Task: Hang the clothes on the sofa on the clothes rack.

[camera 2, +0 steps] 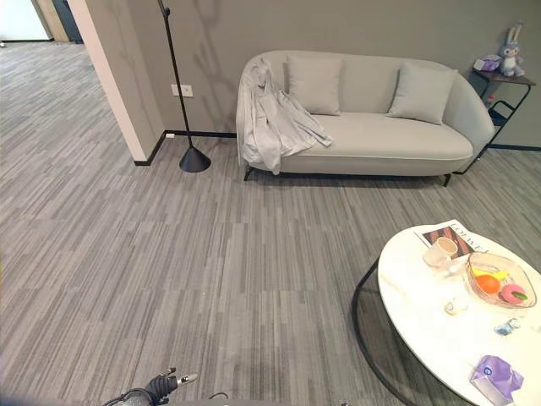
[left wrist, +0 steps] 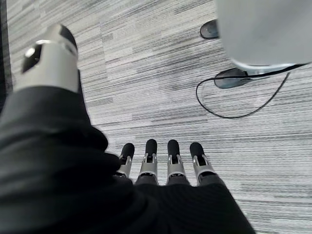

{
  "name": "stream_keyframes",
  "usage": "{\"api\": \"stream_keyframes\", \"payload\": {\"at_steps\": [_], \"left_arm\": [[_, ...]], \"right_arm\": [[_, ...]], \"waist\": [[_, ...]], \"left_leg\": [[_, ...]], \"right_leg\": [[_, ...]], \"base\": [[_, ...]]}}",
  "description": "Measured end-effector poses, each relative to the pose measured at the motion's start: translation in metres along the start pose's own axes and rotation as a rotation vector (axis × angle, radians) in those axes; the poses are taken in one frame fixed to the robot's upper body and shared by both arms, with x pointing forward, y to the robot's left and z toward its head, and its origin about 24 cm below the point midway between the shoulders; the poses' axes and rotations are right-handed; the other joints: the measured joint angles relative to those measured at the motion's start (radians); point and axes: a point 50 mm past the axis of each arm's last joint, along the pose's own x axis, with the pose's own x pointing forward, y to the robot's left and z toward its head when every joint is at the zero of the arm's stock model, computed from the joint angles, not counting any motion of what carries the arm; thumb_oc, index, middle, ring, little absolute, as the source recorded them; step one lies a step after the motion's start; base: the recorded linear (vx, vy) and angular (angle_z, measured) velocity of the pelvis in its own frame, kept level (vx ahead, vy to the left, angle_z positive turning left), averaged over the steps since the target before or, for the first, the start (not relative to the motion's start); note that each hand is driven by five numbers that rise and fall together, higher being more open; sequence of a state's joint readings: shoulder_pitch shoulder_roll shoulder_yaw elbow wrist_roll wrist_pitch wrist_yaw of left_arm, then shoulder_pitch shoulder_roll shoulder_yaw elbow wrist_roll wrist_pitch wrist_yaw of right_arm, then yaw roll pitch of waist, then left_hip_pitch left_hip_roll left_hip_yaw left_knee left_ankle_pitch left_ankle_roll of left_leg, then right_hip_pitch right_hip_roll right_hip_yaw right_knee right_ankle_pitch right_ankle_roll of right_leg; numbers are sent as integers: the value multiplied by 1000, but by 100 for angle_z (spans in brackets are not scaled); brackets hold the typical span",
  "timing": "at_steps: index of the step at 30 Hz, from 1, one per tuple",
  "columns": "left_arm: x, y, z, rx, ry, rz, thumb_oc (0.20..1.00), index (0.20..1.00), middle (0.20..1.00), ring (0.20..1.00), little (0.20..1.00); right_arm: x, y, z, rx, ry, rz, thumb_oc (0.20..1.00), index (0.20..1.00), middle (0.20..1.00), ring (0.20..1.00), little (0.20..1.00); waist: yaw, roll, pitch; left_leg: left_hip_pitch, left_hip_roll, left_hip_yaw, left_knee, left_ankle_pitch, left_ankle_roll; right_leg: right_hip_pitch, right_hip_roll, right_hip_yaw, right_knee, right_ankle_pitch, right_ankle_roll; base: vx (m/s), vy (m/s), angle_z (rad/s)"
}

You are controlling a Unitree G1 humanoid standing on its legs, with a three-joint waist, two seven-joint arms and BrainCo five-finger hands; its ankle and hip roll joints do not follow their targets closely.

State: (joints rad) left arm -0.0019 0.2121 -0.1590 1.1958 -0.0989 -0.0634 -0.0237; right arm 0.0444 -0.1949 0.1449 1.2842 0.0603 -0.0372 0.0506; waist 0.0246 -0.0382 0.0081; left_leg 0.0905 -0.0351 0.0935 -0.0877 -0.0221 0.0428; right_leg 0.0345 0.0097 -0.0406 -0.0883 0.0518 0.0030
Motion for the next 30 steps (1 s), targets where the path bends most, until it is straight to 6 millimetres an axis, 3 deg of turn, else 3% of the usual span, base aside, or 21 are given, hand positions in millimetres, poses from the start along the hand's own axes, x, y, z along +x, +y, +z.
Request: {"api": "stream_keyframes", "payload": {"at_steps": [9,14,15,17,18,19,20,21,22,24,25,26,27,28,29,30], "left_arm": [[0,1,2,2,-3,3,1000,1000,1000,1000,1000],[4,-1,14,47,-16,-10,1000,1000,1000,1000,1000],[4,-2,14,49,-14,-12,1000,1000,1000,1000,1000],[3,-2,11,55,-4,-12,1000,1000,1000,1000,1000],[3,-3,5,52,10,-15,1000,1000,1000,1000,1000],[1,-2,-3,50,38,-12,1000,1000,1000,1000,1000],[1,1,-6,48,57,-4,1000,1000,1000,1000,1000],[1,3,-4,50,52,2,1000,1000,1000,1000,1000],[2,5,-2,43,52,7,1000,1000,1000,1000,1000],[1,4,-5,42,59,5,1000,1000,1000,1000,1000],[1,0,-5,40,56,-4,1000,1000,1000,1000,1000],[1,-4,-7,34,60,-13,1000,1000,1000,1000,1000],[0,-8,-11,29,67,-22,1000,1000,1000,1000,1000],[-1,-7,-14,39,70,-25,1000,1000,1000,1000,1000],[-2,-7,-17,40,71,-28,1000,1000,1000,1000,1000],[-4,-11,-24,28,81,-44,1000,1000,1000,1000,1000]], "right_arm": [[1,0,5,-3,-9,0,1000,1000,1000,1000,1000],[3,-14,35,-21,-80,-25,1000,1000,1000,1000,1000],[2,-15,36,-19,-87,-25,1000,1000,1000,1000,1000],[2,-15,35,-21,-81,-23,1000,1000,1000,1000,1000],[2,-15,31,-15,-68,-21,1000,1000,1000,1000,1000],[2,-17,23,-15,-42,-25,1000,1000,1000,1000,1000],[2,-16,22,-18,-39,-22,1000,1000,1000,1000,1000],[2,-16,24,-16,-47,-21,1000,1000,1000,1000,1000],[2,-16,35,-24,-87,-20,1000,1000,1000,1000,1000],[2,-14,34,-29,-90,-14,1000,1000,1000,1000,1000],[2,-12,29,-31,-74,-9,1000,1000,1000,1000,1000],[2,-12,26,-31,-61,-8,1000,1000,1000,1000,1000],[1,-13,18,-27,-34,-10,1000,1000,1000,1000,1000],[0,-11,4,-26,-2,-6,1000,1000,1000,1000,1000],[-1,-12,-1,-28,8,-6,1000,1000,1000,1000,1000],[-1,-18,4,-60,-5,-17,1000,1000,1000,1000,1000]], "waist": [[-6,-6,13],[-8,68,102],[-19,75,109],[-18,75,112],[-16,75,110],[-14,72,109],[-18,62,106],[-24,57,110],[-47,51,114],[-70,58,107],[-71,52,86],[-72,57,59],[-76,73,26],[-82,55,2],[-68,33,-18],[-50,60,-34]], "left_leg": [[0,-1,1,-6,2,4],[14,32,30,-6,-5,34],[17,38,28,-6,-3,53],[18,43,29,-6,-2,58],[17,44,20,-6,-2,57],[13,34,16,-6,-2,56],[-1,21,16,0,-7,57],[-2,17,15,0,-14,61],[4,21,12,18,-40,78],[43,36,1,26,-79,61],[81,63,-4,24,-117,21],[90,93,-26,22,-137,5],[99,135,-59,18,-154,-21],[126,156,-92,13,-162,-32],[159,174,-103,-1,-174,-65],[172,231,-92,18,-161,-92]], "right_leg": [[1,-1,5,9,4,3],[-214,38,14,397,38,49],[-245,38,13,458,36,50],[-293,25,27,560,-9,45],[-279,-14,21,506,-33,46],[-239,-67,7,324,-33,55],[-211,-104,-13,49,-4,81],[-231,-119,-28,-12,6,86],[-316,-132,-87,-13,68,98],[-365,-138,-89,-11,76,92],[-383,-130,-105,45,67,74],[-390,-115,-106,113,63,67],[-381,-81,-107,180,58,65],[-325,-66,-105,165,-2,78],[-280,-47,-107,135,59,55],[-250,9,-118,120,51,23]], "base": [[14,70,-3],[28,159,-36],[155,38,4],[191,-20,18],[348,-112,27],[458,-144,9],[442,-148,-13],[415,-122,-32],[412,-134,-9],[510,-247,18],[505,-293,50],[521,-319,80],[251,-168,104],[350,-237,103],[348,-238,66],[233,-157,24]]}}
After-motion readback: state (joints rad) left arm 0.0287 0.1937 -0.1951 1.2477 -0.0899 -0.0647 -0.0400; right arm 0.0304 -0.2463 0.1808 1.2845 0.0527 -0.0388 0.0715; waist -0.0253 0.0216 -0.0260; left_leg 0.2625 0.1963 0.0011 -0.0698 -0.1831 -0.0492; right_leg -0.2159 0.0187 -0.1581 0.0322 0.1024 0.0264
